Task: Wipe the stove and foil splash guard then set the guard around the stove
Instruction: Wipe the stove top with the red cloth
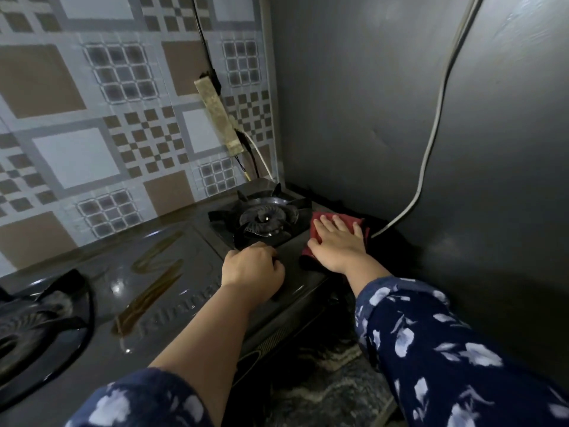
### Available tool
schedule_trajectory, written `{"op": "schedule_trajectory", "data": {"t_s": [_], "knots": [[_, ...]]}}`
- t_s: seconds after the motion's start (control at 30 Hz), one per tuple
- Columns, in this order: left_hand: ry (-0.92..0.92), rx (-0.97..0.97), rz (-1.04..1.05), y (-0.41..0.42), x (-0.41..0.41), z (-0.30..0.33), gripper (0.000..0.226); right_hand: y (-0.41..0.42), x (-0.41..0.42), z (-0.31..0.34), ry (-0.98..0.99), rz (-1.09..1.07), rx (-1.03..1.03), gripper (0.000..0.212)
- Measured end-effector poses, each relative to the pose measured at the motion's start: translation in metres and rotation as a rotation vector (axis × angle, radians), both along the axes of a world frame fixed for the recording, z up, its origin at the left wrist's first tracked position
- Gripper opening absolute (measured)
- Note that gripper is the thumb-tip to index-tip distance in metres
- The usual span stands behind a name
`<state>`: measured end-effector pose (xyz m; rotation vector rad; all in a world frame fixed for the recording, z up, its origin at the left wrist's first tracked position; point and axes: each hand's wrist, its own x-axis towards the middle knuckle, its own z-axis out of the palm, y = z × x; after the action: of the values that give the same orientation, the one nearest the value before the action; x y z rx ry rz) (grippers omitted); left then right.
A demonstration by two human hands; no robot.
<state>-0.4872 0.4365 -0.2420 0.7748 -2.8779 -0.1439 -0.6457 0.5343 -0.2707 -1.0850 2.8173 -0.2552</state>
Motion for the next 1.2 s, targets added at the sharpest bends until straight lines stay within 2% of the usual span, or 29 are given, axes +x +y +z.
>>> {"op": "schedule_trajectory", "data": {"t_s": [0.27,0.43,0.53,0.6,0.7,0.9,1.2], "knots": [[-0.011,0.072,0.077,0.004,0.054,0.009,0.038,-0.005,0.106,-0.004,0.011,0.190,-0.086,0.057],[-0.027,0.106,0.205,-0.009,0.102,0.018,0.040,-0.020,0.162,0.001,-0.027,0.375,-0.103,0.054],[-0.043,0.117,0.266,-0.016,0.127,0.021,0.041,-0.014,0.161,0.005,-0.001,0.412,-0.074,0.053],[-0.049,0.113,0.296,-0.019,0.137,0.020,0.038,-0.008,0.159,0.004,0.054,0.372,-0.019,0.055],[-0.029,0.098,0.318,-0.024,0.143,0.015,0.036,-0.013,0.168,0.001,0.028,0.335,0.009,0.059],[-0.002,0.080,0.333,-0.045,0.143,0.013,0.040,-0.053,0.185,0.002,0.087,0.436,0.042,0.053],[0.028,0.081,0.382,-0.125,0.116,0.016,0.042,-0.142,0.165,0.003,0.073,0.530,0.049,0.049]]}}
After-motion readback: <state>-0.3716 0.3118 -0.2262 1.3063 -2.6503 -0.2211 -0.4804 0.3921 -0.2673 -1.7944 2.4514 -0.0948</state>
